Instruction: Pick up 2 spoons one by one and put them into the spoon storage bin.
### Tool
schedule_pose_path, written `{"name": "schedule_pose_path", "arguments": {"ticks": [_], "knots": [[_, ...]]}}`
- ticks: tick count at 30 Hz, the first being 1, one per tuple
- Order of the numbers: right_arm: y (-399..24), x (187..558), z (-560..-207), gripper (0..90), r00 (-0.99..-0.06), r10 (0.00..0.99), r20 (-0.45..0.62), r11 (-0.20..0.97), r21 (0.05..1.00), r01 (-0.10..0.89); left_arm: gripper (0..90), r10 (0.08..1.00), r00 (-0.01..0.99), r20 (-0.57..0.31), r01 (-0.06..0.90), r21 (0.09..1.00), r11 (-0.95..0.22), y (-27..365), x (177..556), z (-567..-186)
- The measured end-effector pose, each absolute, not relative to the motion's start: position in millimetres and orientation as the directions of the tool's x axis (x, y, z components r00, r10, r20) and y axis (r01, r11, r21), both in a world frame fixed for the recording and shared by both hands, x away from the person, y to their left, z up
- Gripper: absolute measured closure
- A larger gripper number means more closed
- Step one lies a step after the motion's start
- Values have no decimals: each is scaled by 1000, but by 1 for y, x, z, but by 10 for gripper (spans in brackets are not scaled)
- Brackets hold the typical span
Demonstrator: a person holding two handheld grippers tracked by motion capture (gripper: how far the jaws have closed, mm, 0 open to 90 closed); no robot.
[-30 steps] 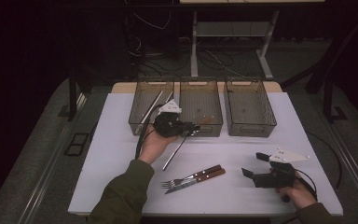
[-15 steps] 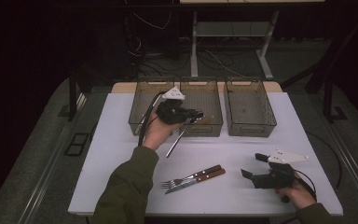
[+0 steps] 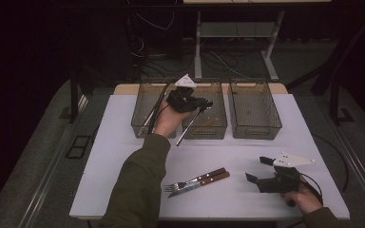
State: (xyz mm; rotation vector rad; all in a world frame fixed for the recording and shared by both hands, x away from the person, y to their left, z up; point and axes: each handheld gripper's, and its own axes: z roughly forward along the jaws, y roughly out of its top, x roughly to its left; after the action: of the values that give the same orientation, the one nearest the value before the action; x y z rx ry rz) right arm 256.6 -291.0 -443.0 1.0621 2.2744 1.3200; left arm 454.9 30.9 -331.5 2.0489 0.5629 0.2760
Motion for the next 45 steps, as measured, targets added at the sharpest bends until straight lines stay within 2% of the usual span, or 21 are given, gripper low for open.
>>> {"name": "schedule_pose_path", "arguments": {"ticks": [10,16,26,34,37,45], "knots": [[-292,256,-442,144,-680,727,98,302,843,445,875,538,843,30,265,845,-464,21,484,-322],[-294,255,-441,143,-680,727,94,300,848,438,875,572,820,26,295,837,-461,17,499,-323],[-298,255,-440,144,-678,728,98,292,851,437,875,582,809,81,305,789,-533,1,520,-331],[-298,255,-440,144,-676,731,97,291,852,436,875,616,778,119,313,777,-546,-12,526,-343],[-297,255,-441,144,-675,731,100,289,850,440,874,604,779,168,300,745,-595,-15,527,-347],[-298,255,-441,144,-674,732,102,287,851,440,864,601,782,169,319,720,-617,-19,530,-361]]}}
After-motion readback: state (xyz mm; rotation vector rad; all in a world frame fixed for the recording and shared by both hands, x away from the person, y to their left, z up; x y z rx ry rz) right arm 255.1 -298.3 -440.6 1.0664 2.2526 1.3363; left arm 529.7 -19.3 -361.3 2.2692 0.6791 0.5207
